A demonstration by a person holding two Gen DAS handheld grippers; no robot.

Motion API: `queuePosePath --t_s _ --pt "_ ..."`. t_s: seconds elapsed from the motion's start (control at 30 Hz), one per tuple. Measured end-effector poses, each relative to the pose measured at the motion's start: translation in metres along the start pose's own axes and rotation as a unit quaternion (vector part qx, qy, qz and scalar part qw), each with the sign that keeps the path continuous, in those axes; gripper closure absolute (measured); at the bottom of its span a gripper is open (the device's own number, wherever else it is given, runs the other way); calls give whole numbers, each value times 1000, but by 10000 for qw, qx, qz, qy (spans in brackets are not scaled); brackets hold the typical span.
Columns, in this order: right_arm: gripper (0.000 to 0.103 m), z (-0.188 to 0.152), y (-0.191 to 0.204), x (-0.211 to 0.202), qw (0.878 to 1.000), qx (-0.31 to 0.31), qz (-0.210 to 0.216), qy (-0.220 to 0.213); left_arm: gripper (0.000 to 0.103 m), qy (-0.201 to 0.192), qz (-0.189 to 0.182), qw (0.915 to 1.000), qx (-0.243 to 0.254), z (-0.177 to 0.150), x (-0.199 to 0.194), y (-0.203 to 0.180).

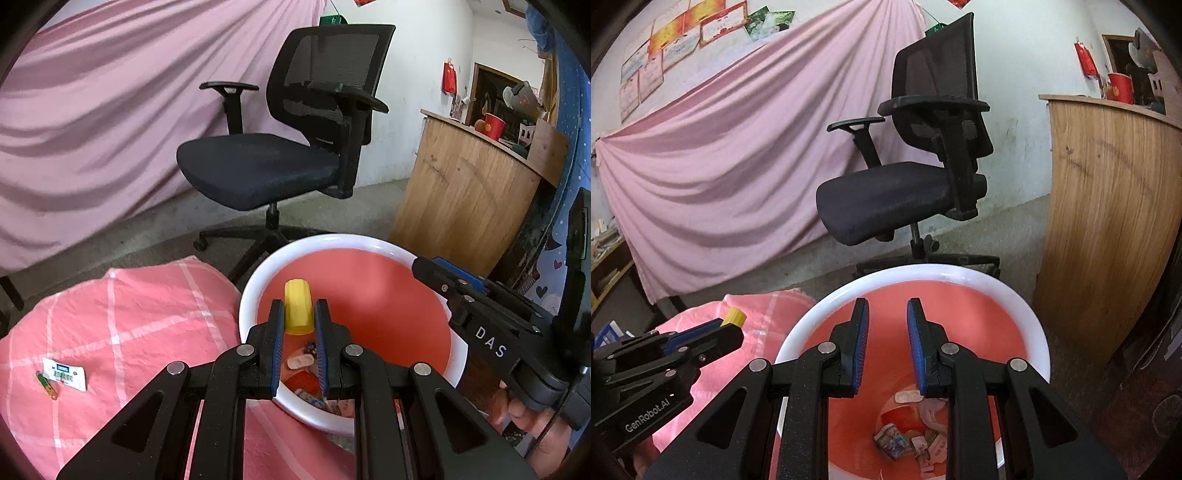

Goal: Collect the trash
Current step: 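Open both tools to drop the items into the bucket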

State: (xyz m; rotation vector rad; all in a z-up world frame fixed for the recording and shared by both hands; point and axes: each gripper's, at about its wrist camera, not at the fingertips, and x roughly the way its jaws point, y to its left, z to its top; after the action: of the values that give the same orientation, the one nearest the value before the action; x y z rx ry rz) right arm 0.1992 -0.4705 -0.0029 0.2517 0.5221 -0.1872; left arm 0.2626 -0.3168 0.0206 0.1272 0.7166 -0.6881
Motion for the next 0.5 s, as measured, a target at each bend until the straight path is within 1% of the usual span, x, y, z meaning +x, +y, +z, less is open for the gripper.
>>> queuePosePath --t_s 0.13,0.17,0.2,0.27,0.33,0.43,0.5 --pt "83 -1 -1 4 10000 20 3 86 90 95 -75 9999 -52 0 6 2" --pt "82 -1 -1 5 9999 33 0 100 90 122 -80 9999 -69 0 7 2" --pt "79 -1 -1 6 9999 40 -8 105 89 147 -85 9998 -95 -1 8 3" --pt "72 0 -2 5 9999 68 -13 95 85 180 -85 9997 -139 -2 8 6" --pt "71 0 -2 5 9999 83 -10 90 75 169 -58 9996 -202 -2 7 10" --pt "71 0 -2 6 9999 91 -13 94 72 110 -40 9994 -318 -4 4 16" --pt "67 1 -2 6 9999 91 -9 89 70 94 -19 9992 -376 -3 2 19"
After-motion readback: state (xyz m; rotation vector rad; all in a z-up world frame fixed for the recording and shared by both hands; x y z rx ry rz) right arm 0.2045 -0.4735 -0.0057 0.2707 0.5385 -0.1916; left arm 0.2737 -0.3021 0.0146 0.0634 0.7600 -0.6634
